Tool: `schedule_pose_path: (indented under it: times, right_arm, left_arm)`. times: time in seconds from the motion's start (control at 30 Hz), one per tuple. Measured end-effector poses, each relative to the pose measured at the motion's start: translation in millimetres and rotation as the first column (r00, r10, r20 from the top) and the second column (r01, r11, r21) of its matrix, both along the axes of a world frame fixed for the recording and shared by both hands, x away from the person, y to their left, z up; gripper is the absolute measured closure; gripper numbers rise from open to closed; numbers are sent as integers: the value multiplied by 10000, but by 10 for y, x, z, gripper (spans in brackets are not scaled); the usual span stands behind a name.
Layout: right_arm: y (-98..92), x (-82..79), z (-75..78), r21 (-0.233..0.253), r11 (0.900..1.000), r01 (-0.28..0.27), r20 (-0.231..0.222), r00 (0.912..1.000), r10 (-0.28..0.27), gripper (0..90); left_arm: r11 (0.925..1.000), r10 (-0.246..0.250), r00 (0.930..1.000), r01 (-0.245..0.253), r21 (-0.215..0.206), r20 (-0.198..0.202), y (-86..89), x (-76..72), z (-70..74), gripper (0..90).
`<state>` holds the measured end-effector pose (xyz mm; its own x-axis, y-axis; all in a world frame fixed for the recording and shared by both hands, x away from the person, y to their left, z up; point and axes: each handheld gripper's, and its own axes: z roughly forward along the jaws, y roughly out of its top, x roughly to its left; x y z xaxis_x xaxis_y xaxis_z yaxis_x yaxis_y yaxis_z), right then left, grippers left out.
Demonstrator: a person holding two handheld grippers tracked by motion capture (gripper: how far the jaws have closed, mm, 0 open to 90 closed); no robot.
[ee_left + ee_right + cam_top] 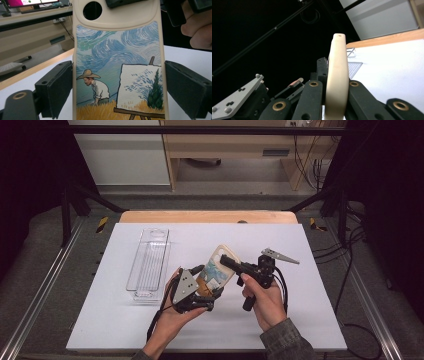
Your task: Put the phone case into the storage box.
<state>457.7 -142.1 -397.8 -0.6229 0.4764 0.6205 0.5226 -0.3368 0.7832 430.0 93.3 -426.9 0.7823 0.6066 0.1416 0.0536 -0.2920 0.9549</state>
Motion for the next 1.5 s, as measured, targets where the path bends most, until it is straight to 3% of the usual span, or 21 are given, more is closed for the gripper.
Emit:
schedule_pose_path:
  times: [0.07, 0.13, 0.17, 0.27, 0.4, 0.57, 0.6, 0.77, 1.03, 1.3, 1.5]
  right_arm:
    - [2, -10, 15, -128, 9999, 16, 96, 10000, -15, 876]
    - [18, -43, 64, -754, 9970, 186, 531, 9985, -146, 877]
    - [18, -43, 64, -754, 9970, 186, 531, 9985, -146, 876]
    - [51, -79, 118, -1428, 9892, 337, 1107, 9937, -178, 876]
    - [114, -110, 153, -2097, 9766, 477, 1515, 9883, -157, 875]
    - [172, -124, 137, -2365, 9710, 360, 1643, 9864, 34, 874]
    - [212, -136, 125, -2603, 9651, 291, 1716, 9850, 166, 874]
    - [290, -163, 102, -2901, 9569, 152, 1826, 9824, 397, 873]
    - [438, -203, 32, -3558, 9345, -44, 1940, 9779, 785, 872]
    - [509, -220, -11, -3688, 9293, -224, 1918, 9764, 996, 871]
    - [512, -215, -12, -3640, 9311, -245, 1914, 9764, 1005, 870]
  left_arm:
    - [9999, -38, 10000, 39, -146, 49, -8, 0, -7, 101]
    - [9996, -47, 10000, 49, -279, 66, -8, 3, -11, 54]
    - [9994, -47, 10000, 49, -356, 49, -8, 4, -11, 54]
    - [9984, 7, 10000, -6, -565, 25, -13, 7, -18, 39]
    - [9967, 46, 10000, -47, -815, -15, -13, 8, -21, 27]
    - [9950, 25, 10000, -32, -996, -73, 0, 18, -19, 23]
    - [9947, 2, 9999, -14, -1029, -112, 5, 22, -19, 23]
    - [9943, -67, 9999, 49, -1068, -158, 3, 29, -27, 23]
    - [9935, 56, 9996, -88, -1134, -282, 28, 50, -39, 18]
    - [9940, 145, 9994, -177, -1077, -304, 48, 56, -36, 54]
    - [9934, 177, 9991, -218, -1123, -373, 56, 54, -31, 89]
